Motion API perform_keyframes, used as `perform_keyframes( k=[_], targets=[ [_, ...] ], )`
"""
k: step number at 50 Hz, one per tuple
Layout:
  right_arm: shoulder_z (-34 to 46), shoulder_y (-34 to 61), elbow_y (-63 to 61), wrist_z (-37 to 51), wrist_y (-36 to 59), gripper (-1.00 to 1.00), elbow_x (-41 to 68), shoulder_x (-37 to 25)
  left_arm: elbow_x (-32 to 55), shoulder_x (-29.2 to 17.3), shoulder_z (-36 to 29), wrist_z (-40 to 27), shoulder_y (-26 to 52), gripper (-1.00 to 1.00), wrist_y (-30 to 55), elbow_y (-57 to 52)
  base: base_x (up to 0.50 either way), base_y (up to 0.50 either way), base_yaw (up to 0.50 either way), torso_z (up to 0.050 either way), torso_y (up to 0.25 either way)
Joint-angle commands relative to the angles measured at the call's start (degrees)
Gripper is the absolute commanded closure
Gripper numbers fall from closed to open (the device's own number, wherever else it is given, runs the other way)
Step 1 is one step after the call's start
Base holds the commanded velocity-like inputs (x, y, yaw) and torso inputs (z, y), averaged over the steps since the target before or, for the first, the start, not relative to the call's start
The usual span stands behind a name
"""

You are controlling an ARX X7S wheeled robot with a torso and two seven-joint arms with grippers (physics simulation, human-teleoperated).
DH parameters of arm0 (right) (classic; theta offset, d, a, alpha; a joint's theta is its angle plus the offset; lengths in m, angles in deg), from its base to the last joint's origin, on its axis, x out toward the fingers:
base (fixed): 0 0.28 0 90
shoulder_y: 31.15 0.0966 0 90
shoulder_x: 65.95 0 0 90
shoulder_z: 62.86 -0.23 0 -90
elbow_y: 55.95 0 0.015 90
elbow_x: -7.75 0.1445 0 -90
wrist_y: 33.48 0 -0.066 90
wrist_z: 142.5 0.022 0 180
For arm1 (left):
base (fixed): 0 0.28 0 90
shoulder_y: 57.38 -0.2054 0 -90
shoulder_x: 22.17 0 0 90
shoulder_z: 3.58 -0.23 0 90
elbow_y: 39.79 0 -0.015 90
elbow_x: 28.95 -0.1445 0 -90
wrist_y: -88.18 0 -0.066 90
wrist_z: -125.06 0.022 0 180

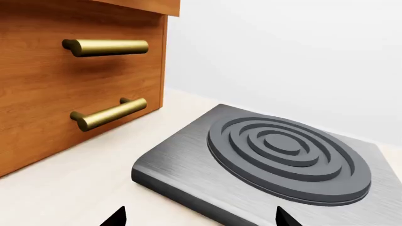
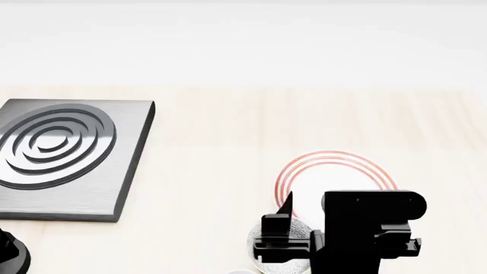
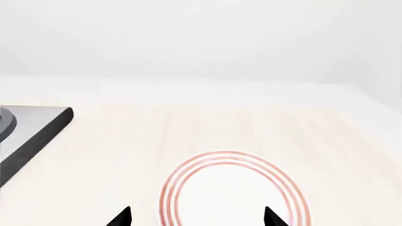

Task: Pick the akita bowl between the plate and the ramekin and place it on the plate.

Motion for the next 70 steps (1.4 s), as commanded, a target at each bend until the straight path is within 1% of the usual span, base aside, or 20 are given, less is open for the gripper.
perform_keyframes(
  k=[1,2,6,8,14,15,33,55,62,67,70],
  targets=[
    [-2.5,1.3,2.7,1.6,2.8,-1.00,-1.2,1.8,-1.1,1.1,1.1,1.1,0.3,-1.00,-0.4,0.7,0.00,0.00,0.00,0.000,0.000],
    [-2.9,1.9,3.4,1.1,4.9,-1.00,0.3,1.8,-0.9,1.0,1.1,0.9,0.0,-1.00,0.2,-0.2,0.00,0.00,0.00,0.000,0.000],
    [-3.6,2.3,4.5,0.7,5.9,-1.00,1.3,1.7,-1.0,1.0,1.1,1.0,0.1,-1.00,-0.2,0.4,0.00,0.00,0.00,0.000,0.000],
    [-5.2,2.5,5.1,1.6,6.4,-1.00,2.0,2.5,-0.8,1.0,1.2,0.8,0.2,-1.00,0.2,0.2,0.00,0.00,0.00,0.000,0.000],
    [-5.4,3.4,5.6,1.7,8.1,-1.00,2.7,2.1,-0.6,0.9,1.1,0.7,0.0,-1.00,0.4,-0.2,0.00,0.00,0.00,0.000,0.000],
    [-5.9,4.0,5.6,2.0,9.9,-1.00,3.7,2.3,-0.6,0.9,1.1,0.6,-0.1,-1.00,0.6,-0.4,0.00,0.00,0.00,0.000,0.000],
    [-6.9,6.2,7.9,0.5,13.8,-1.00,7.4,2.3,-0.4,0.8,0.9,0.4,-0.3,-1.00,0.5,-0.6,0.00,0.00,0.00,0.000,0.000],
    [-7.8,8.3,13.6,0.1,15.4,-1.00,9.5,3.3,-0.1,0.6,0.7,0.3,0.0,-1.00,0.4,-0.3,0.00,0.00,0.00,0.000,0.000],
    [-8.1,9.1,18.4,-1.2,13.2,-1.00,9.1,3.6,-0.2,0.7,0.6,0.3,0.2,-1.00,0.0,0.4,0.00,0.00,0.00,0.000,0.000],
    [-8.3,9.2,19.2,-1.1,13.9,-1.00,9.7,3.9,-0.2,0.6,0.5,0.2,0.0,-1.00,0.0,0.0,0.00,0.00,0.00,0.000,0.000],
    [-8.2,9.6,20.6,-1.7,12.8,-1.00,9.5,4.0,-0.3,0.6,0.5,0.0,-0.1,-1.00,-0.1,0.0,0.00,0.00,0.00,0.000,0.000]
  ],
)
